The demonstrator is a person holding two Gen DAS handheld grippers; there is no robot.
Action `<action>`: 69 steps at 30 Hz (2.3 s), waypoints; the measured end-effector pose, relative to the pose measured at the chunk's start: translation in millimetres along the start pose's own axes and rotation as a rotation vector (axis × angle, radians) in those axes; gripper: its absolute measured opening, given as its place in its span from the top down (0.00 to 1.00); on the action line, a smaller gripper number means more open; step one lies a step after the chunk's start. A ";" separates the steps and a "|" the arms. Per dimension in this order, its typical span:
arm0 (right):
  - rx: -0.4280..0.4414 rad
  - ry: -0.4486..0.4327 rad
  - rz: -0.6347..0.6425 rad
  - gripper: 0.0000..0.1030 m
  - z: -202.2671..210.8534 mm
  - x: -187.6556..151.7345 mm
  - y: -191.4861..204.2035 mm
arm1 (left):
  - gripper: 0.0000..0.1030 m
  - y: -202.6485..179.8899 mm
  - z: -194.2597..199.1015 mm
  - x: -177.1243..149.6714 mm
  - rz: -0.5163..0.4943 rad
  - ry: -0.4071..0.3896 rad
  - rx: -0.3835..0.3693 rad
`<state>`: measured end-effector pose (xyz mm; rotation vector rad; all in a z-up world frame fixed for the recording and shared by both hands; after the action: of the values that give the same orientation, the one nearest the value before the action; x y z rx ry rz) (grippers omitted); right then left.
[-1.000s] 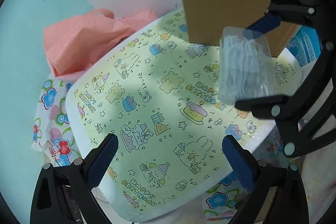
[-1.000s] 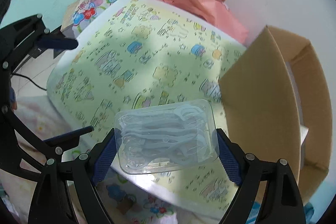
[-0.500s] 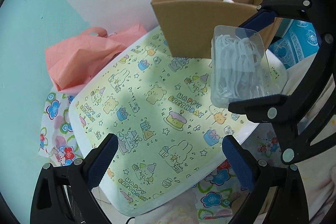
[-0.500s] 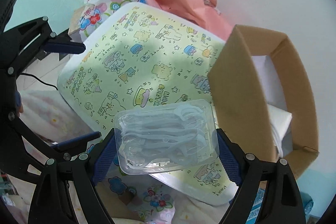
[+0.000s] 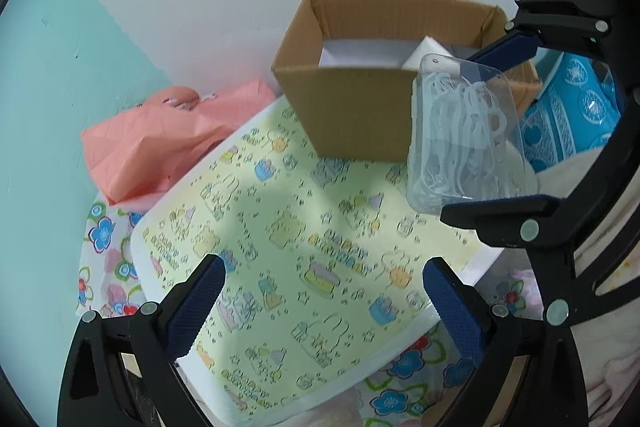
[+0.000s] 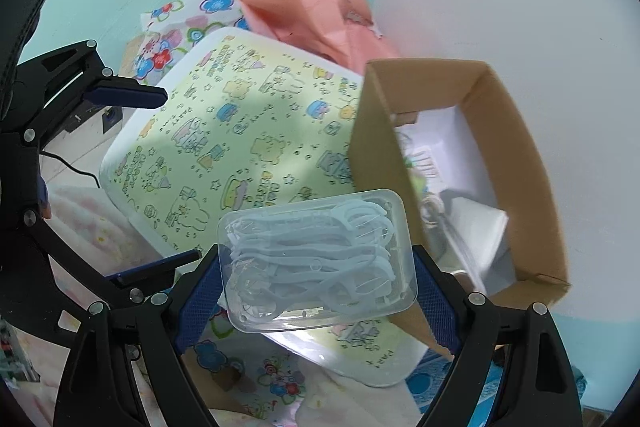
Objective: Organize objects
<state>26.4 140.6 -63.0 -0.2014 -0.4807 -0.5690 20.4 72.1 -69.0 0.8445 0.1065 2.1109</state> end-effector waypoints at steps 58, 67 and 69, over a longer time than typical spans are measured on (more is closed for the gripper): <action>-0.024 -0.076 -0.457 0.08 -10.5 -6.4 -152.2 | 0.02 -17.1 -63.9 122.0 0.133 -0.088 -0.004; -0.067 -0.103 -0.482 0.07 9.2 -6.5 -114.8 | 0.02 -8.8 -31.8 92.9 0.234 -0.037 0.047; -0.069 -0.116 -0.509 0.07 13.9 -6.2 -109.9 | 0.02 -4.7 -23.3 84.1 0.252 -0.034 0.063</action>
<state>-45.0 57.0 -48.3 -0.1788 -0.6306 -1.0768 -25.8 141.8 -43.9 0.9731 0.0506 2.3370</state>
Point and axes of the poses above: each gripper's, at about its wrist camera, not at the fingertips, and z roughly against the way its jaws point, y to its left, x to its top, the point moved 1 cm from there along -z, roughly the way its jaws point, and after that the axes turned 12 degrees about -y, right-handed, at the moved point
